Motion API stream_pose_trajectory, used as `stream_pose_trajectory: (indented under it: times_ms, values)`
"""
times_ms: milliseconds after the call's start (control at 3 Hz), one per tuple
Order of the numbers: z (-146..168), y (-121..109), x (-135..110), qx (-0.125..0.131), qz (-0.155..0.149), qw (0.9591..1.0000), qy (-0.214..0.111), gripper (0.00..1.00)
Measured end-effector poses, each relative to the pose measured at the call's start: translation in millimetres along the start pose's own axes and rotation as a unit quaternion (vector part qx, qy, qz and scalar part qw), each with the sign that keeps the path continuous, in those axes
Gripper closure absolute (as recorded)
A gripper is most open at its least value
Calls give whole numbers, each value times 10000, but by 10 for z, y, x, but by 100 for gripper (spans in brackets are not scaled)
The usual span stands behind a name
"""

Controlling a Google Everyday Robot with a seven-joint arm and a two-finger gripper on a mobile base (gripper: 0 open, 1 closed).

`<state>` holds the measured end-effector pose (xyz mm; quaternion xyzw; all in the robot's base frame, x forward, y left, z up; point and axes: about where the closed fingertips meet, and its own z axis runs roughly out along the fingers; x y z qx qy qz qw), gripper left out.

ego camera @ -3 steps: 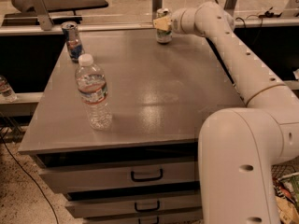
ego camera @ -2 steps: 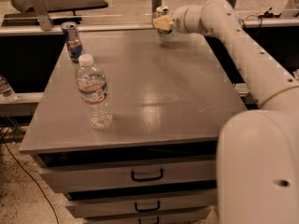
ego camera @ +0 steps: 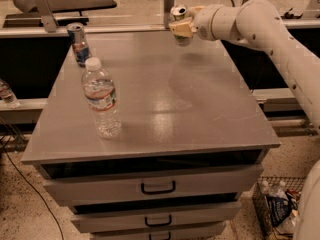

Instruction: Pick 7up can

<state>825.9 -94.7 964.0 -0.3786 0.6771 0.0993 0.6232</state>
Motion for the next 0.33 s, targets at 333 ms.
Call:
stream_pose_trajectory:
  times_ms: [333]
  values:
    - [6, 3, 1, -3, 12, 10000, 2, 100]
